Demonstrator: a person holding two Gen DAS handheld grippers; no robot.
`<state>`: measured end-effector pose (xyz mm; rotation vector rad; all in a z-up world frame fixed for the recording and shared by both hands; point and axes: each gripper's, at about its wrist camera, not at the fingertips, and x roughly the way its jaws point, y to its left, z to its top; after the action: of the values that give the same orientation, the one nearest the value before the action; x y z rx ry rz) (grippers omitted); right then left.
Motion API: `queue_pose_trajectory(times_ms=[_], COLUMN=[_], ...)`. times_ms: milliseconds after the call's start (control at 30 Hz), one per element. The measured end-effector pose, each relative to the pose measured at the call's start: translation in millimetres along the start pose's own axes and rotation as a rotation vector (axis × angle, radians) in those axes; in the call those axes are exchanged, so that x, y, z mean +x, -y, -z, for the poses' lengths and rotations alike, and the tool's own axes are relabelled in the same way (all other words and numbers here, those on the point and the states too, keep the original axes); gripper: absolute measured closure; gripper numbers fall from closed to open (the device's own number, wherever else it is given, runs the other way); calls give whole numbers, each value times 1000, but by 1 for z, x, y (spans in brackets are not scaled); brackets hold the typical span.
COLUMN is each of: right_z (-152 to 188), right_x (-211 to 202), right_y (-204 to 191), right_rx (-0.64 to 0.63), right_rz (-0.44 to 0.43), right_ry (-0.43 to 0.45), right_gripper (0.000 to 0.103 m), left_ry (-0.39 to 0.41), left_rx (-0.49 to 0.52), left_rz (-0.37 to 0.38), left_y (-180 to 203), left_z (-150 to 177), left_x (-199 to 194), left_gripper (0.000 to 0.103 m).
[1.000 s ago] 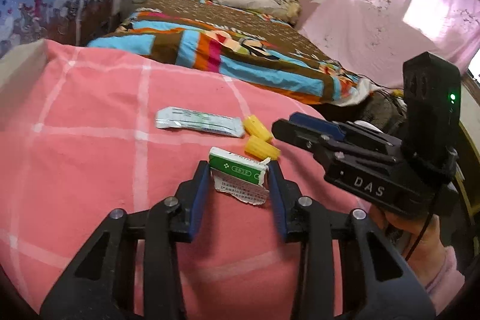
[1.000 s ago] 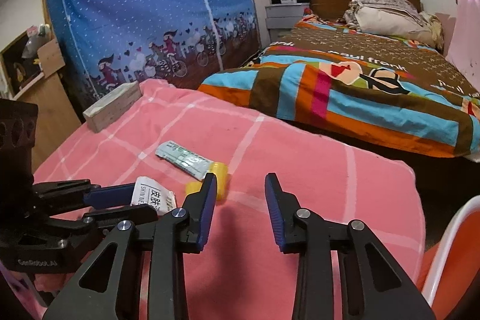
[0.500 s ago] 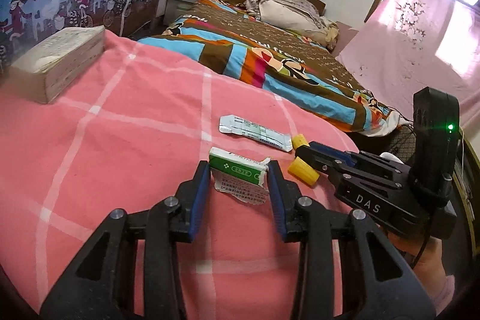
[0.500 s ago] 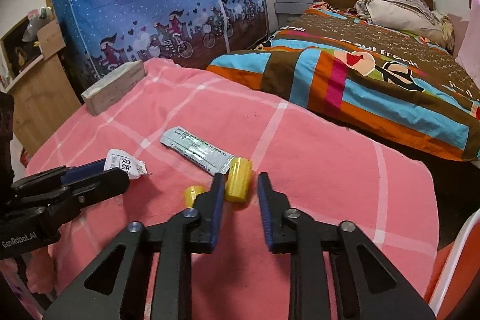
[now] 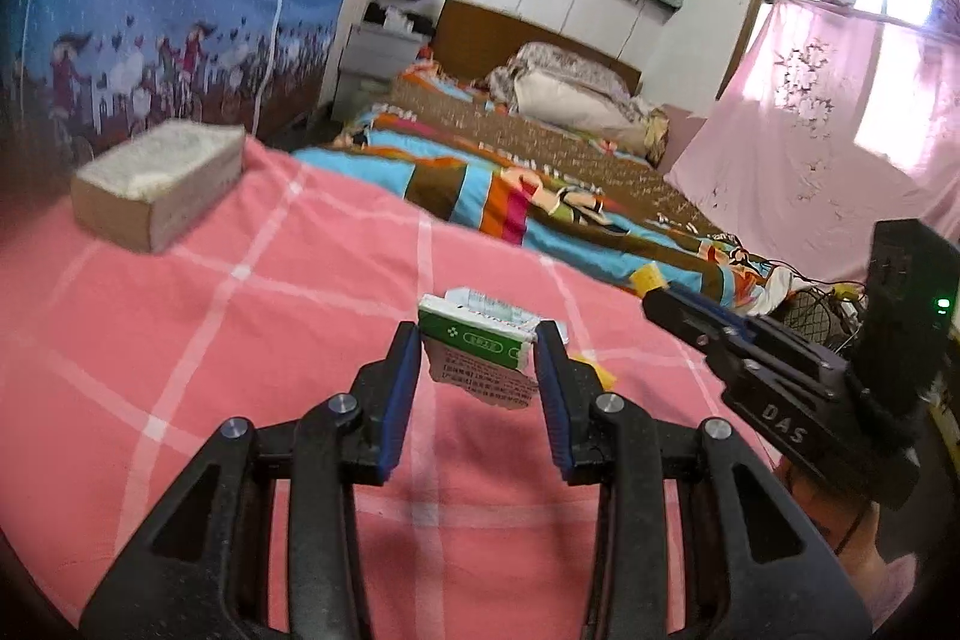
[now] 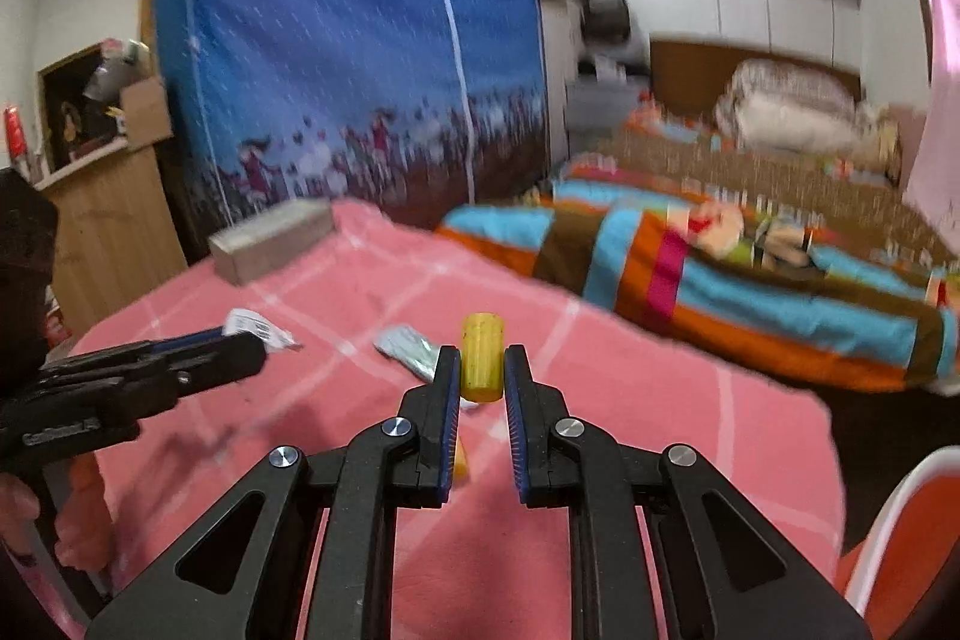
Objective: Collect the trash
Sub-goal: 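Grasp the green-white packet with the left gripper while the right gripper grasps a yellow cylinder, then carry both items to the orange bucket and open both grippers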
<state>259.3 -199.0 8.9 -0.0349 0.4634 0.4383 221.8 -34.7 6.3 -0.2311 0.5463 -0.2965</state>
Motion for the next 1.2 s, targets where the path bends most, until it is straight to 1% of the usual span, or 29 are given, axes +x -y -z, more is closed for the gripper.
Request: queue_pose_trajectory(times_ms=[167, 367, 400, 533, 633, 833, 1000, 1200], right_z=[0, 3, 3, 0, -2, 0, 6, 20], right_x=[-26, -50, -53, -79, -97, -129, -156, -183], right_y=[-8, -22, -22, -20, -13, 3, 26, 52], right_rx=[-40, -79, -79, -50, -28, 2, 49, 94], right_rz=[28, 67, 70, 86, 104, 154, 219, 292], right_ry=[144, 256, 269, 355, 417, 497, 540, 549], right_gripper=[90, 90, 90, 90, 90, 90, 90, 90], left_ry=[103, 221, 256, 340, 402, 455, 478, 480], left_rx=[78, 168, 192, 253, 320, 380, 428, 483], left_rz=[-21, -26, -33, -46, -60, -33, 23, 95], left_y=[11, 28, 33, 48, 64, 95, 129, 172], left_z=[1, 3, 4, 5, 4, -2, -6, 1], left_x=[-18, -39, -44, -58, -67, -75, -78, -71], left_gripper=[61, 61, 61, 61, 61, 61, 61, 61])
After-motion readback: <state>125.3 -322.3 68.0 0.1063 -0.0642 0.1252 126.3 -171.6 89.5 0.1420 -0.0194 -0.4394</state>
